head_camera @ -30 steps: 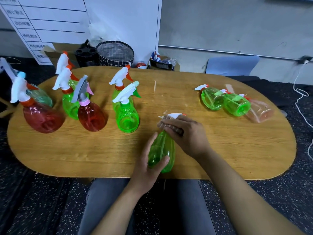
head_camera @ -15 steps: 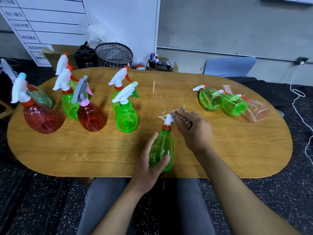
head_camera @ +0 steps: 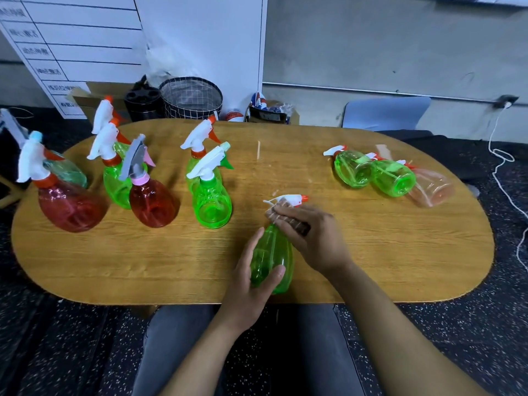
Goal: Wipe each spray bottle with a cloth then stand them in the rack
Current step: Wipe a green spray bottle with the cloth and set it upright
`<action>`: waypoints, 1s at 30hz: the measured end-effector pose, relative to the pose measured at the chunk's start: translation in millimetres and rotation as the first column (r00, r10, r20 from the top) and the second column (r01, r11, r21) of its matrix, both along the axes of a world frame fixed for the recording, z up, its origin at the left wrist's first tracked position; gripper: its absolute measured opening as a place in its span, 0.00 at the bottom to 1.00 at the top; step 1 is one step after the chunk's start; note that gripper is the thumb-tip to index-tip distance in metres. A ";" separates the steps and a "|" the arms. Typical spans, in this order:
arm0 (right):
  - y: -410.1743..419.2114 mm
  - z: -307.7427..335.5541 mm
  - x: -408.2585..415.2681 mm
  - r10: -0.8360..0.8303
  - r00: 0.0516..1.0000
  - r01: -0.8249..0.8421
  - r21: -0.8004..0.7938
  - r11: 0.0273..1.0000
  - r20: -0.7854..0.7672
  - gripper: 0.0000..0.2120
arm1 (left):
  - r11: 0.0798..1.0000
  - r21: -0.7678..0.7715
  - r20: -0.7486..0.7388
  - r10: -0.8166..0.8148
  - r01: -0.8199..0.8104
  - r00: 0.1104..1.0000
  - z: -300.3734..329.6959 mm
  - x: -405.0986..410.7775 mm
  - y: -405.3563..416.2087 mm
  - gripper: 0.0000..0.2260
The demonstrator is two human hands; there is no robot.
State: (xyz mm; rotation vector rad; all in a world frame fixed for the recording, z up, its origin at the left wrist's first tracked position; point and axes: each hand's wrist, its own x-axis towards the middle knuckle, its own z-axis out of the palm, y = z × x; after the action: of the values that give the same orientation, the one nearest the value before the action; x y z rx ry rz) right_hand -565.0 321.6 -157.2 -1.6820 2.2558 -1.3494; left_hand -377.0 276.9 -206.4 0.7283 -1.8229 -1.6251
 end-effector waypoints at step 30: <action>18.1 -10.6 -22.8 -0.264 0.947 0.267 -0.011 0.964 -0.185 0.13 | 1.000 -0.004 0.025 0.003 -0.003 1.000 -0.2 2.8 0.1 0.34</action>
State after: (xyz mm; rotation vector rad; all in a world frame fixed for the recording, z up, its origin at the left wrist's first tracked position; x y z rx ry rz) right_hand -587.7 339.6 -167.8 -1.6058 2.6731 -1.2627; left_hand -374.2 277.0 -206.6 0.7526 -1.8416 -1.6163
